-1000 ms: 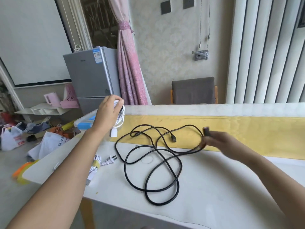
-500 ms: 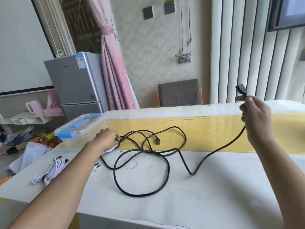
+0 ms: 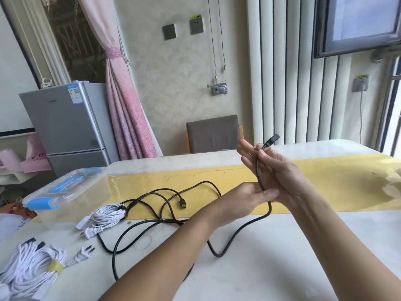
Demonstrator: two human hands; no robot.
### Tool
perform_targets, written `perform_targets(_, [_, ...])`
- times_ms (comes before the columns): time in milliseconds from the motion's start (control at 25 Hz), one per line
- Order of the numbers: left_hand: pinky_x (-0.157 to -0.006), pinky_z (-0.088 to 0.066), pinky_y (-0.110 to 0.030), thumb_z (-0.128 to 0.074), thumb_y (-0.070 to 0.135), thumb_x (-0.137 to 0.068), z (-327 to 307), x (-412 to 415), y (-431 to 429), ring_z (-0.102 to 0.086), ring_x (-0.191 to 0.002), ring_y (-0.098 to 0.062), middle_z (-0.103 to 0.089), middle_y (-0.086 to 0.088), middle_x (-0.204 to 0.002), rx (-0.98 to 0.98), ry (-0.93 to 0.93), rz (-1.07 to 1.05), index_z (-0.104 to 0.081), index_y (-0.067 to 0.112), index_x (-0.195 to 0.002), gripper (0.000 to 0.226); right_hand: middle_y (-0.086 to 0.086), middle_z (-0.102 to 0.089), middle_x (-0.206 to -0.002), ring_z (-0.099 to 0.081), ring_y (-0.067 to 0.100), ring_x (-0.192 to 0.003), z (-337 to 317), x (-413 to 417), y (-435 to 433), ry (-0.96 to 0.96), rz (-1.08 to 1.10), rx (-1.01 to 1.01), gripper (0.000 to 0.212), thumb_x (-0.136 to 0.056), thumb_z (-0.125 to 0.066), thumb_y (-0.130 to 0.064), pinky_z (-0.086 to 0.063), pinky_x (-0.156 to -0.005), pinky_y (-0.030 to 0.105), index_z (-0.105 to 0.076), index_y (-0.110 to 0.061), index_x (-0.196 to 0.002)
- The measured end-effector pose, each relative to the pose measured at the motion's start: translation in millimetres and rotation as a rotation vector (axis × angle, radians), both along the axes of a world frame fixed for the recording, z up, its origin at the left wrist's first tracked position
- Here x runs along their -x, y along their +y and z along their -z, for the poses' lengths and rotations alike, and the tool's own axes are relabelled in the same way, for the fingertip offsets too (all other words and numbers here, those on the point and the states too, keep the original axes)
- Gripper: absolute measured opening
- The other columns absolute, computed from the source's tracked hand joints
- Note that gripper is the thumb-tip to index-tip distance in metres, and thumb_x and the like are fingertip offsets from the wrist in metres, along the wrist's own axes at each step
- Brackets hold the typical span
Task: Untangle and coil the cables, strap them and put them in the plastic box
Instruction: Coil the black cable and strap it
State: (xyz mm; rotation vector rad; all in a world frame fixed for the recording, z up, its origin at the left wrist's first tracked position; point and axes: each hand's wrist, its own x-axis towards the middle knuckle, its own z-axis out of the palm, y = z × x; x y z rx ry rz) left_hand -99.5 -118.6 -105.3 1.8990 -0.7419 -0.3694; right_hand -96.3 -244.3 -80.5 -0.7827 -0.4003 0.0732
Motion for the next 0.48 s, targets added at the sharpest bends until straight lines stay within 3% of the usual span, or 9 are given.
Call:
perform_targets(40, [-0.102,-0.043,-0.033,-0.045,0.032,-0.098,2.4,-0.2,-3.2,-0.065,-0.089,-0.012,-0.066,0.003,-0.083,0.058,0.016,0.008,-0.062,0.008,-0.099,0.030,0.015,-0.066,-0.117,-0.062,0.024,-0.113,-0.2,-1.6,-3.8,-0.020,0.028,0.032,0.011,-0.092,-0.044,0.000,-0.053,-0.089,0.025,-0.049,-0.009,-0.088])
perform_targets(120, [-0.070,-0.052,-0.028,-0.043,0.034,-0.100,-2.4,0.4,0.4,-0.046,-0.052,-0.010,-0.042,0.009,-0.055,0.201,0.047,-0.079,-0.055,0.010,-0.084,0.032,0.015,-0.069,-0.110,-0.062,0.027,-0.112,-3.9,-2.1,-13.0,-0.054,0.117,0.090,0.008,-0.085,-0.053,-0.004,-0.052,-0.091,0.030,-0.050,-0.011,-0.087])
perform_targets(160, [-0.052,-0.045,-0.021,-0.041,0.040,-0.099,-7.4,-0.8,6.1,-0.033,-0.046,-0.008,-0.032,0.010,-0.052,0.258,0.031,-0.152,-0.053,0.011,-0.081,0.036,0.014,-0.070,-0.106,-0.063,0.027,-0.111,-6.8,-2.0,-19.6,-0.049,0.164,0.106,0.004,-0.084,-0.055,-0.011,-0.053,-0.091,0.031,-0.053,-0.011,-0.088])
perform_targets(200, [-0.044,-0.033,-0.016,-0.038,0.046,-0.095,-12.5,-2.7,14.4,-0.024,-0.043,-0.006,-0.026,0.011,-0.051,0.291,-0.024,-0.219,-0.050,0.012,-0.079,0.039,0.013,-0.071,-0.105,-0.064,0.027,-0.108,-8.6,-2.8,-27.8,-0.031,0.190,0.118,0.014,-0.085,-0.055,-0.022,-0.053,-0.090,0.033,-0.057,-0.010,-0.091])
perform_targets(320, [-0.043,-0.022,-0.016,-0.038,0.046,-0.098,-21.4,-12.8,45.6,-0.022,-0.043,-0.006,-0.026,0.011,-0.048,0.240,-0.357,-0.335,-0.050,0.016,-0.066,0.046,0.014,-0.068,-0.114,-0.068,0.024,-0.098,-8.2,-6.0,-50.8,0.016,0.040,0.388,0.059,-0.081,-0.051,-0.057,-0.056,-0.084,0.032,-0.067,-0.006,-0.108])
perform_targets(480, [-0.046,-0.023,-0.017,-0.047,0.029,-0.096,-18.2,-11.8,62.6,-0.023,-0.044,-0.006,-0.029,0.011,-0.044,0.212,-0.445,-0.345,-0.035,0.015,-0.048,0.051,0.014,-0.068,-0.112,-0.066,0.024,-0.098,11.2,-7.3,-25.2,-0.075,-0.346,0.835,0.067,-0.066,-0.075,-0.059,-0.053,-0.083,0.028,-0.067,-0.010,-0.112])
